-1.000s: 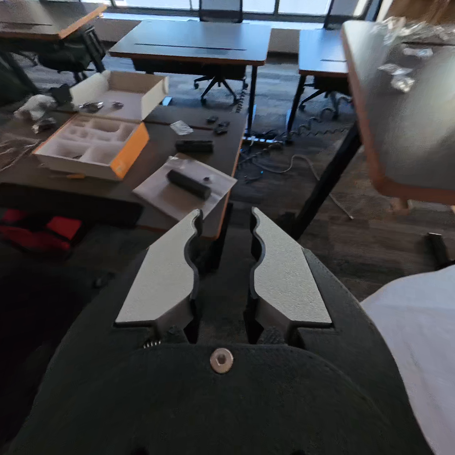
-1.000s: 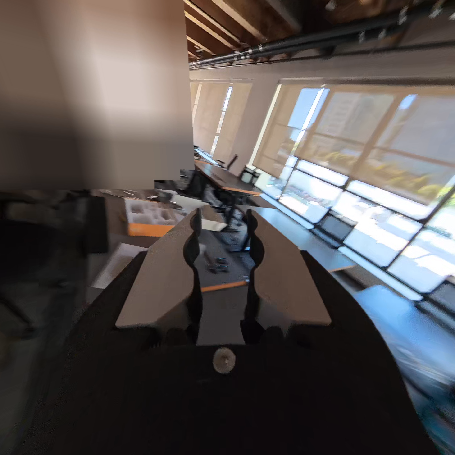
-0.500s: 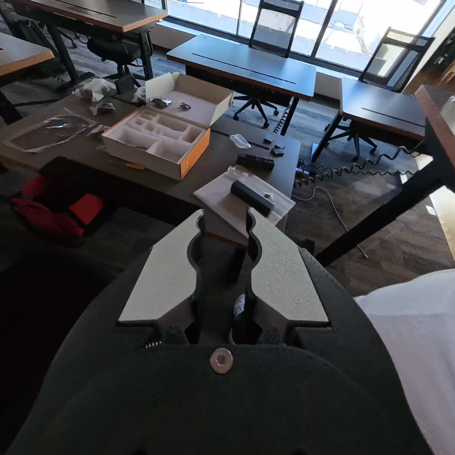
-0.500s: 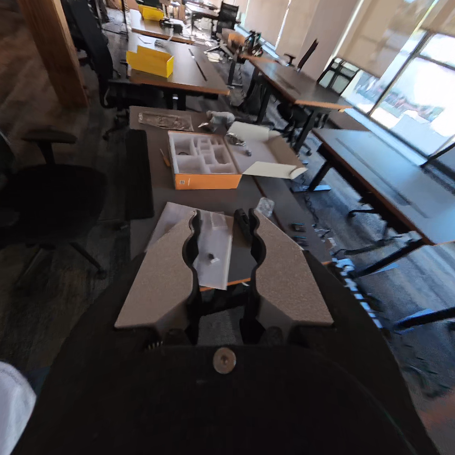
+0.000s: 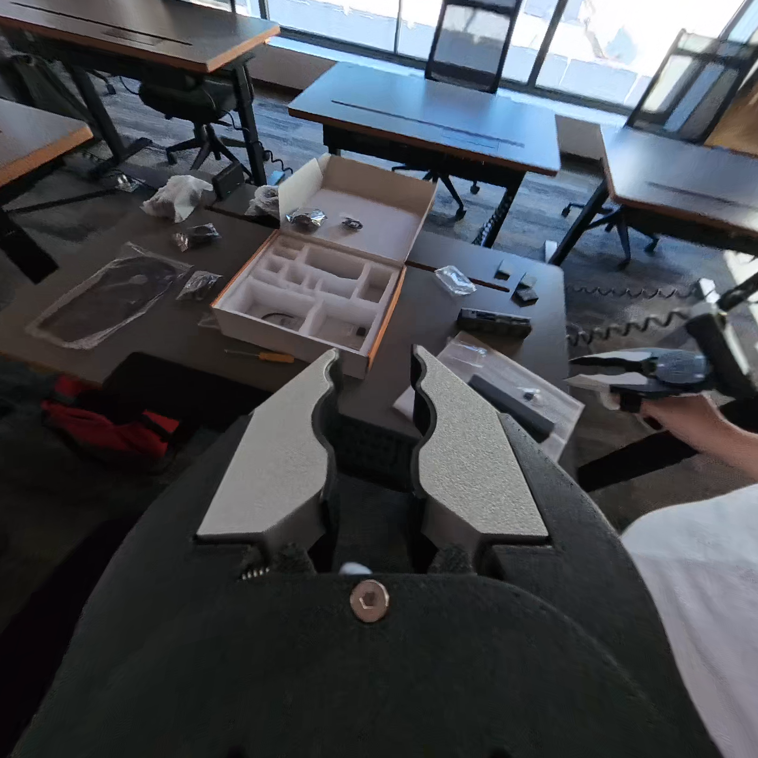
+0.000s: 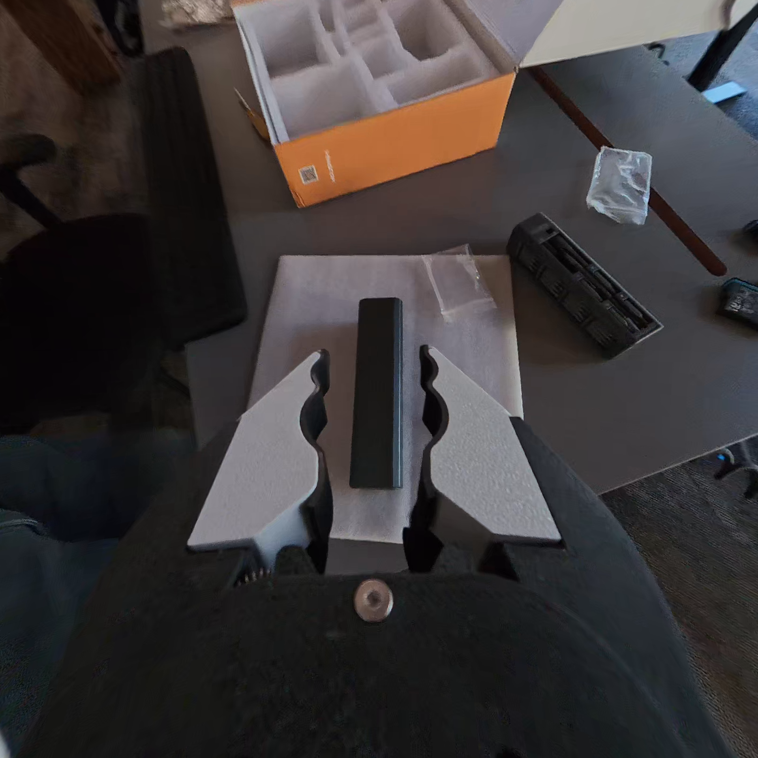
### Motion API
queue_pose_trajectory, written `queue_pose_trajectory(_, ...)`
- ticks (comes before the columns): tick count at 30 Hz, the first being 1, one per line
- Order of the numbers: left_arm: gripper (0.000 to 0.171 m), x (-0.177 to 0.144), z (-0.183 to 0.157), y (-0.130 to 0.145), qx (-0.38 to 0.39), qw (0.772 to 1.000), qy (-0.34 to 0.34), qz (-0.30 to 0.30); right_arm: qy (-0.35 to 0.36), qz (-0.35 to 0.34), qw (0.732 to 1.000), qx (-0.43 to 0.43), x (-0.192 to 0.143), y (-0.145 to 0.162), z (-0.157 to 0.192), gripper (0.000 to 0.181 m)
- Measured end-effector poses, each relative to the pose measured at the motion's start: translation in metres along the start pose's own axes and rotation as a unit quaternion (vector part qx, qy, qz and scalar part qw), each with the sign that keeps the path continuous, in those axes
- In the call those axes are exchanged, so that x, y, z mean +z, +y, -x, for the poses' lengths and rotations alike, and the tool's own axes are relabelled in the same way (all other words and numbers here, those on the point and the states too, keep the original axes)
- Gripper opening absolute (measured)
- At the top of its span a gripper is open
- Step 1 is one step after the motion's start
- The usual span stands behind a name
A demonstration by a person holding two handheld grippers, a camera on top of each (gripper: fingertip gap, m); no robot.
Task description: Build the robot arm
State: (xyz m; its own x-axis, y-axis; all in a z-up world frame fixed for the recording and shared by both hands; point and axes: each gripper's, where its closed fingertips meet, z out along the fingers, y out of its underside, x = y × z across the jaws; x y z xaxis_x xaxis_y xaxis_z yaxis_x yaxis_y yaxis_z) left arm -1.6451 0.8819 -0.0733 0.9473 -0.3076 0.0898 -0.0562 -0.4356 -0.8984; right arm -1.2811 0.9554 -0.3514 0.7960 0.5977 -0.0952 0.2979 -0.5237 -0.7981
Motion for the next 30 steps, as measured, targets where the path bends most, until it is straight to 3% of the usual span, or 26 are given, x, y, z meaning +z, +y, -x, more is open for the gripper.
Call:
queue_pose_trajectory(5, 0.032, 0.099, 0.068, -0.013, 0.070, 0.996, 0.052, 0.032, 0.086, 0.043, 0.995, -0.026, 0.023, 0.028, 0.004, 0.048)
queue_pose_trajectory(9, 0.033, 0.196, 0.132, -0.027, 0.123, 0.986, 0.111, 0.013, 0.185, 0.069, 0.980, -0.010, 0.022, 0.034, -0.001, 0.048)
queue_pose_trajectory(12, 0.031, 0.268, 0.177, -0.032, 0.169, 0.971, 0.171, -0.001, 0.285, 0.089, 0.954, 0.018, 0.014, 0.032, -0.004, 0.048)
queue_pose_trajectory(15, 0.033, 0.324, 0.226, -0.033, 0.218, 0.955, 0.198, 0.034, 0.373, 0.114, 0.915, 0.107, 0.005, 0.034, 0.018, 0.047)
queue_pose_trajectory(17, 0.032, 0.345, 0.250, -0.045, 0.221, 0.951, 0.215, 0.015, 0.371, 0.105, 0.912, 0.140, 0.014, 0.024, 0.042, 0.045)
queue_pose_trajectory(19, 0.031, 0.364, 0.274, -0.049, 0.206, 0.952, 0.228, 0.000, 0.390, 0.156, 0.900, 0.118, 0.013, 0.025, 0.053, 0.043)
queue_pose_trajectory(23, 0.032, 0.397, 0.315, -0.032, 0.166, 0.956, 0.238, 0.029, 0.417, 0.189, 0.877, 0.144, 0.010, 0.018, 0.066, 0.043)
queue_pose_trajectory(30, 0.030, 0.424, 0.368, -0.021, 0.164, 0.964, 0.205, 0.035, 0.400, 0.261, 0.869, 0.131, 0.024, 0.022, 0.078, 0.043)
